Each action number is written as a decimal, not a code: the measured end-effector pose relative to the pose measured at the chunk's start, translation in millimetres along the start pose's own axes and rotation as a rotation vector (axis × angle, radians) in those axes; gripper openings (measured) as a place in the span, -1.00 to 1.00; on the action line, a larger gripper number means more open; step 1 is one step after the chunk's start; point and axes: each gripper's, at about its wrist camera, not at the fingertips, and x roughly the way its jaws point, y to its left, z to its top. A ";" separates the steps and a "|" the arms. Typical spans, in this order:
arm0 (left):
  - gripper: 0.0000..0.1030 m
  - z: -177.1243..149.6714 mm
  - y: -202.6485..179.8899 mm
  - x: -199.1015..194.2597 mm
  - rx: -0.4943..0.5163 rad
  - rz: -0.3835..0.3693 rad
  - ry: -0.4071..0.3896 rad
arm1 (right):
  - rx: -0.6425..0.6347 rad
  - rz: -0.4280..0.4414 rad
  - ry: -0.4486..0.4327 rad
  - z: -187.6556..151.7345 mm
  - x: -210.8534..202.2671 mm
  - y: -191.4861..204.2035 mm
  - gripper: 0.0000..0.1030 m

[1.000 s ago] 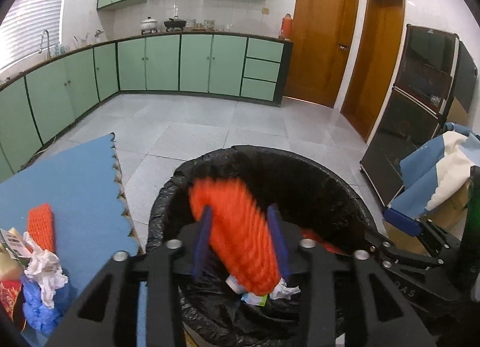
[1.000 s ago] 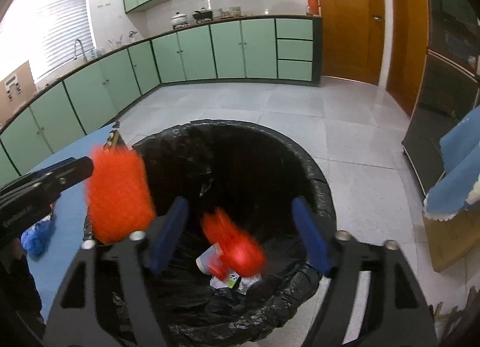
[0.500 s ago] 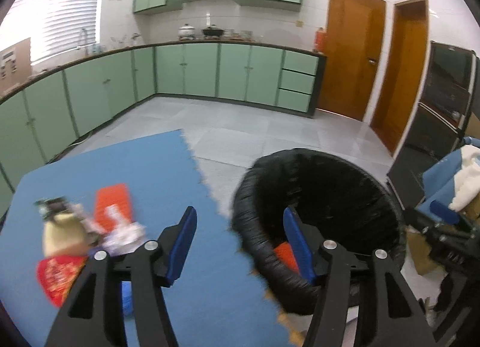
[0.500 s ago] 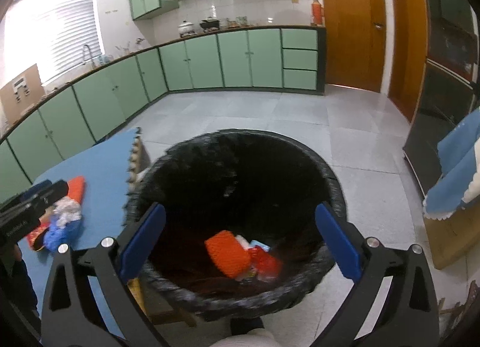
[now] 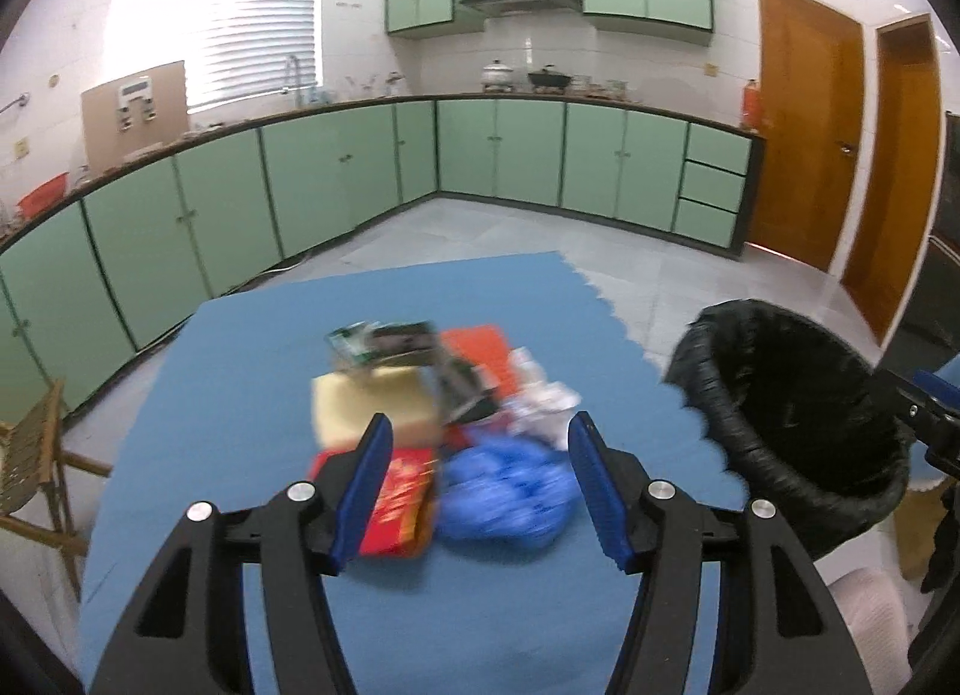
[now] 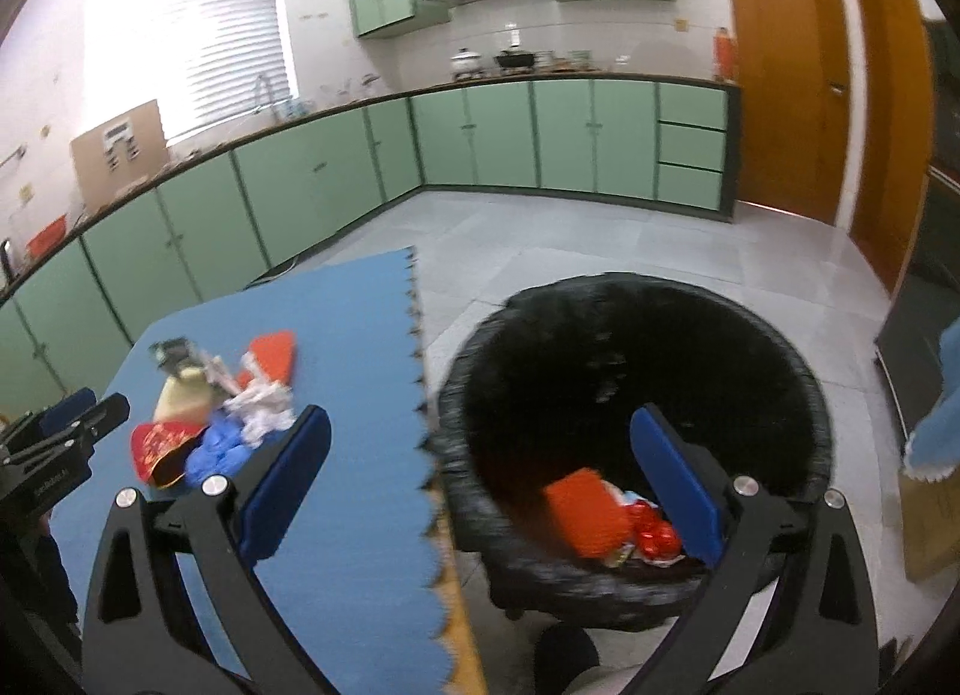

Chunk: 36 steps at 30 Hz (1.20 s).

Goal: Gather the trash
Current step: 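Open both tools to drop the red bag and orange net into the bin, then grasp the red snack packet with the left tool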

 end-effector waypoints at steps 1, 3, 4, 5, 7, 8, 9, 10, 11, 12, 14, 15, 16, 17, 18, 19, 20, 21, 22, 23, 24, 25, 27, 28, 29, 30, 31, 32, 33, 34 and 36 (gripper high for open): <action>0.16 -3.6 7.1 -0.5 -0.003 0.012 0.003 | -0.012 0.011 0.005 -1.2 3.0 8.5 0.89; 0.16 -10.3 17.3 -0.5 -0.012 0.029 0.016 | -0.030 0.032 0.009 -3.5 8.5 24.0 0.89; 0.16 -14.1 22.6 0.6 -0.020 0.035 0.027 | -0.037 0.038 0.013 -4.6 10.6 29.0 0.89; 0.16 -17.6 25.8 1.3 -0.025 0.039 0.033 | -0.046 0.045 0.017 -5.7 13.7 35.8 0.89; 0.16 -23.5 30.8 3.2 -0.030 0.051 0.042 | -0.062 0.056 0.020 -7.9 19.0 48.0 0.89; 0.16 -26.9 32.9 4.6 -0.033 0.052 0.047 | -0.071 0.062 0.024 -8.6 22.3 54.7 0.89; 0.16 -29.6 35.1 6.6 -0.039 0.052 0.054 | -0.080 0.067 0.028 -9.1 25.5 60.9 0.88; 0.16 -30.8 36.5 7.9 -0.042 0.052 0.057 | -0.087 0.069 0.030 -10.0 27.3 64.4 0.89; 0.16 -32.3 38.1 9.4 -0.045 0.053 0.060 | -0.095 0.070 0.034 -10.7 30.1 68.2 0.88; 0.16 -34.7 39.4 11.2 -0.048 0.054 0.066 | -0.099 0.072 0.037 -11.9 32.0 70.3 0.88; 0.16 -40.0 41.2 13.8 -0.052 0.053 0.077 | -0.102 0.077 0.048 -15.0 36.8 75.3 0.88; 0.16 -42.7 41.7 16.0 -0.051 0.053 0.085 | -0.103 0.079 0.052 -16.5 39.3 76.1 0.88; 0.16 -45.3 43.1 16.9 -0.050 0.053 0.089 | -0.107 0.079 0.058 -17.8 41.3 78.0 0.88; 0.16 -46.7 43.8 18.4 -0.048 0.054 0.093 | -0.111 0.080 0.064 -19.2 43.1 79.8 0.88; 0.16 -48.9 44.5 19.6 -0.045 0.054 0.096 | -0.114 0.080 0.068 -20.4 44.8 81.3 0.88; 0.16 -51.1 44.8 22.0 -0.040 0.054 0.103 | -0.115 0.081 0.071 -22.1 45.9 82.3 0.88; 0.16 -52.6 45.1 23.5 -0.037 0.054 0.108 | -0.117 0.082 0.074 -22.7 46.9 83.7 0.88; 0.16 -55.0 45.3 26.4 -0.034 0.055 0.118 | -0.119 0.083 0.077 -22.9 47.9 84.8 0.88; 0.16 -56.9 45.7 28.4 -0.033 0.055 0.124 | -0.121 0.083 0.078 -23.4 48.6 85.2 0.88; 0.16 -59.1 46.1 31.0 -0.032 0.056 0.133 | -0.123 0.084 0.079 -23.3 49.3 86.2 0.88; 0.16 -60.3 46.5 32.2 -0.032 0.057 0.137 | -0.124 0.085 0.080 -23.3 50.0 86.9 0.88; 0.16 -62.4 46.4 34.3 -0.030 0.056 0.143 | -0.124 0.085 0.082 -23.3 50.6 87.4 0.88; 0.16 -65.1 46.6 37.9 -0.022 0.060 0.152 | -0.124 0.086 0.086 -24.1 52.2 88.1 0.88; 0.16 -66.6 46.9 39.7 -0.017 0.063 0.154 | -0.124 0.088 0.089 -24.5 52.9 88.7 0.88; 0.16 -67.6 46.8 41.8 -0.012 0.067 0.157 | -0.126 0.088 0.091 -24.5 53.4 89.4 0.89; 0.16 -68.6 46.8 43.7 -0.006 0.071 0.160 | -0.127 0.088 0.092 -24.5 53.9 90.3 0.88; 0.16 -69.5 47.3 45.6 -0.001 0.076 0.162 | -0.129 0.089 0.094 -24.9 54.4 91.0 0.88; 0.16 -70.2 47.6 47.5 0.005 0.081 0.165 | -0.130 0.089 0.095 -24.5 54.9 91.2 0.88; 0.17 -70.8 48.4 49.3 0.010 0.082 0.167 | -0.129 0.089 0.097 -24.9 55.5 91.3 0.88; 0.19 -72.3 48.3 52.8 0.022 0.085 0.173 | -0.128 0.089 0.099 -25.1 56.0 91.4 0.88; 0.19 -73.6 46.5 57.7 0.046 0.086 0.180 | -0.125 0.089 0.105 -25.7 57.8 91.0 0.89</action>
